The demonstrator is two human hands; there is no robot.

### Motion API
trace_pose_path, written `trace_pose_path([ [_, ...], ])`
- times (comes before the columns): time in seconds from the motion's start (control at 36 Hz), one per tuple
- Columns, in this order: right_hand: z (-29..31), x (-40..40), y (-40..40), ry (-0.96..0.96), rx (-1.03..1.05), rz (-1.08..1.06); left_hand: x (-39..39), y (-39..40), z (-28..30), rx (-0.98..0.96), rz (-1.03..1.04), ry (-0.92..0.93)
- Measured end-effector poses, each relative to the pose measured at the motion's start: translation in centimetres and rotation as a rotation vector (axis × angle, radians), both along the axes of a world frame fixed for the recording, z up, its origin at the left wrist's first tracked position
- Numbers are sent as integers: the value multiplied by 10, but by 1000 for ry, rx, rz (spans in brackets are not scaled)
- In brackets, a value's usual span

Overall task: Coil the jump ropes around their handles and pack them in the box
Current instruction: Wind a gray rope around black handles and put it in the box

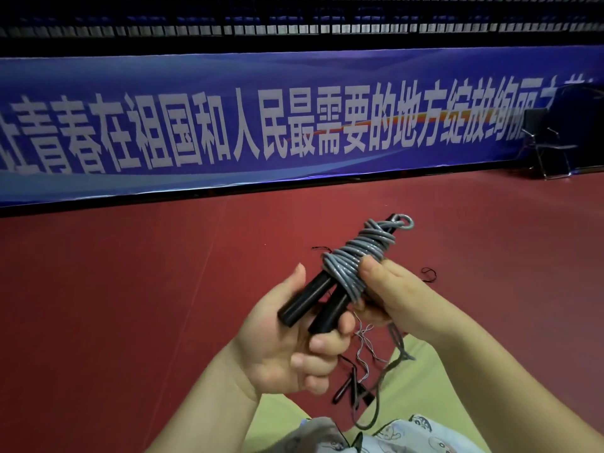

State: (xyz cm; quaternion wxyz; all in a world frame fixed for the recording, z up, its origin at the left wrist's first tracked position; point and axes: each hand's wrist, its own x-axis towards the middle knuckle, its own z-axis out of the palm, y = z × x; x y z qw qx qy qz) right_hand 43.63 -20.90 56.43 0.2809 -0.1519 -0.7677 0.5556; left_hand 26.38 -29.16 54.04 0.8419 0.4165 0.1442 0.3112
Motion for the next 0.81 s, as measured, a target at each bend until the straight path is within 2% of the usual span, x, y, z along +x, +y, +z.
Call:
trace_pose_path([
  [0.06, 1, 2, 5, -53, -14, -8, 2, 0, 5, -61, 67, 42],
  [0.14, 2, 3, 10, -114, 12, -57, 10, -1, 15, -83, 368, 252],
  [0.22, 2, 1, 13, -147, -16, -94, 18, -3, 19, -36, 556, 385],
  [0.36, -1, 0, 13, -283, 79, -247, 21, -3, 14, 117, 810, 675],
  [0.5, -4, 1, 11, -398, 152, -403, 19, -3, 15, 223, 894, 892],
  [0.61, -6, -1, 12, -403, 185, -481, 16, 2, 17, 326, 934, 1061],
  [0.72, -8, -2, 11, -344, 119, -414, 14, 3, 21, 488, 1000, 1301],
  [0.81, -7, 0, 7, -274, 44, -334, 15, -1, 23, 581, 1054, 1401],
])
